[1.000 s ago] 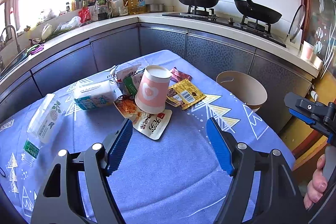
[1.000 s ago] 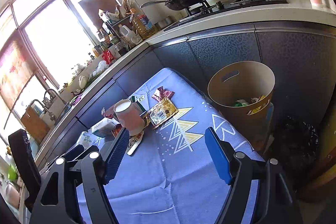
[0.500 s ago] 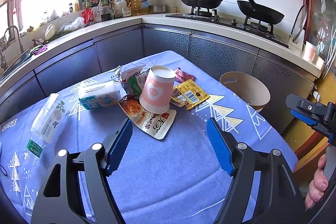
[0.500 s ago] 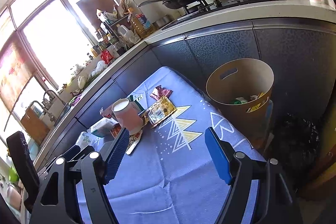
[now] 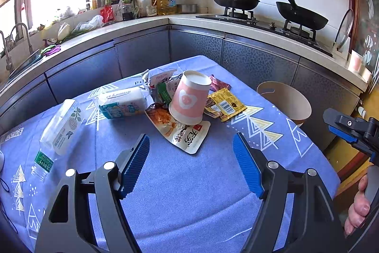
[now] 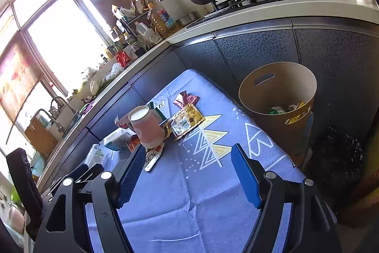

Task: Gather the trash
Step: 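Bring both grippers back over the table toward the remaining items, then grasp the clear water bottle with the left gripper while the right gripper grasps the pink cup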

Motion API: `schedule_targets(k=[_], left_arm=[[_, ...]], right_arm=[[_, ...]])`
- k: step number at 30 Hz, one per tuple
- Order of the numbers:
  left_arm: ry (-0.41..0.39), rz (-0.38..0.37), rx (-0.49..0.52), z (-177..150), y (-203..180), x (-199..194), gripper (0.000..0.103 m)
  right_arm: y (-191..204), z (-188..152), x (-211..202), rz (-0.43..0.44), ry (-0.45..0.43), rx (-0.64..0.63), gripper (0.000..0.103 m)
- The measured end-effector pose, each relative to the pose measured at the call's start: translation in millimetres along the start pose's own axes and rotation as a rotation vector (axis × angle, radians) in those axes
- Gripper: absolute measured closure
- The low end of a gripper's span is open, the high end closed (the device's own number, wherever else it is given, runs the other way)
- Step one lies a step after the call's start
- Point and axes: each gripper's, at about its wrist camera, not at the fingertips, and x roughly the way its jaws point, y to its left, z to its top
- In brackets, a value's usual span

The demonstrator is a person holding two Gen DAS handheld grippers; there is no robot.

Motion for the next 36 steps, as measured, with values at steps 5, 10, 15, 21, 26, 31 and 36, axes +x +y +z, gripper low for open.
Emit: schedule_targets(k=[5,10,15,21,26,31,36], left_arm=[[0.013,0.004,-0.024,-5.2,13.2,3.1,0.031],[0.023,0.019,-0.056,-13.9,34.2,4.6,0.031],[0.037,0.036,-0.111,-28.6,72.8,6.4,0.031],[0.045,0.161,-0.192,-37.8,142.9,4.5,0.031],[0.037,0.332,-0.238,-30.4,208.9,1.7,0.013],[0.123,0.406,-0.215,-25.5,252.4,31.0,0.013],[0.172,0.383,-0.184,-16.5,257.0,63.1,0.008]], right_arm=[[8.9,-3.4,8.7,0.002,0.022,-0.015,0.028],[22.0,-6.9,20.4,0.004,0.051,-0.041,0.028],[38.8,-14.4,30.5,0.011,0.072,-0.081,0.028],[46.2,-26.6,53.9,0.018,0.145,-0.094,0.028],[53.4,-33.8,70.2,0.023,0.189,-0.119,0.028],[66.8,-28.1,92.8,0.03,0.209,-0.174,0.028],[94.2,2.3,123.0,0.051,0.15,-0.279,0.014]])
